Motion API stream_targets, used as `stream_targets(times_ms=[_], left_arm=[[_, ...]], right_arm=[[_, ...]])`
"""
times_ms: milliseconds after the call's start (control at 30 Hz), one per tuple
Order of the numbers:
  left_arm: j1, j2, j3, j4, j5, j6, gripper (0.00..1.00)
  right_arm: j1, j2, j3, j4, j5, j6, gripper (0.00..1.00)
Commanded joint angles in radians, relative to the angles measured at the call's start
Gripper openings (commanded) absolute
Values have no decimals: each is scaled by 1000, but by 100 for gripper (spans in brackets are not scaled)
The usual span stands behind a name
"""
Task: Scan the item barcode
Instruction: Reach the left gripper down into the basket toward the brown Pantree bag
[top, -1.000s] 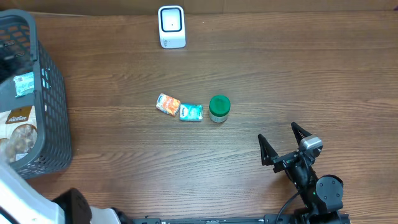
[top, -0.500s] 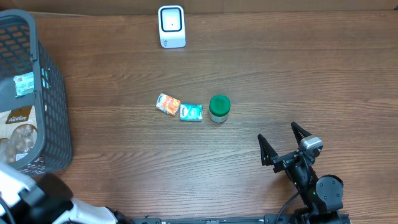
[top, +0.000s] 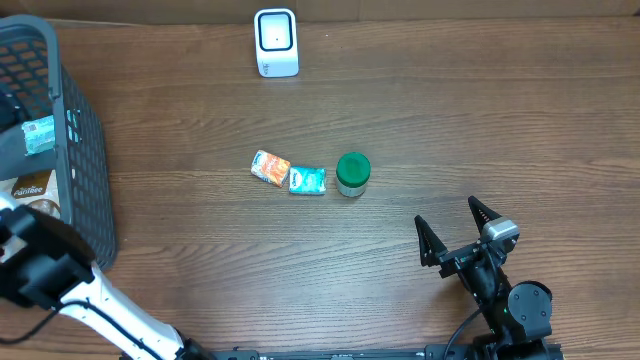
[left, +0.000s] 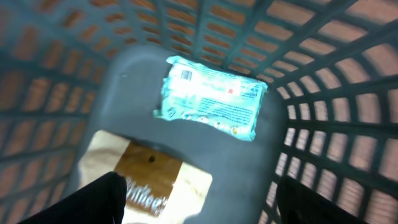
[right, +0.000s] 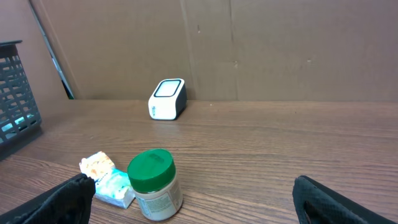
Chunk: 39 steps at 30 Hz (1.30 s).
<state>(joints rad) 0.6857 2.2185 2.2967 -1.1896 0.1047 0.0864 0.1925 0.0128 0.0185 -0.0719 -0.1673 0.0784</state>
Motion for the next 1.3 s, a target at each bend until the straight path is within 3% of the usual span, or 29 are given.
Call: stream_targets(times_ms=[0, 300, 633, 867, 1267], left_arm=[[-18, 67, -6, 31, -1, 49, 79], [-45, 183, -6, 82, -4, 121, 79], [-66, 257, -6, 117, 0, 123, 75], [-68, 262, -9, 113, -1, 101, 69], [-77, 193, -6, 74, -2, 36, 72]], right_arm=[[7, -10, -11, 4, 10, 6, 100], [7, -10, -11, 4, 10, 6, 100], [7, -10, -11, 4, 10, 6, 100], [7, -10, -11, 4, 10, 6, 100], [7, -10, -11, 4, 10, 6, 100]])
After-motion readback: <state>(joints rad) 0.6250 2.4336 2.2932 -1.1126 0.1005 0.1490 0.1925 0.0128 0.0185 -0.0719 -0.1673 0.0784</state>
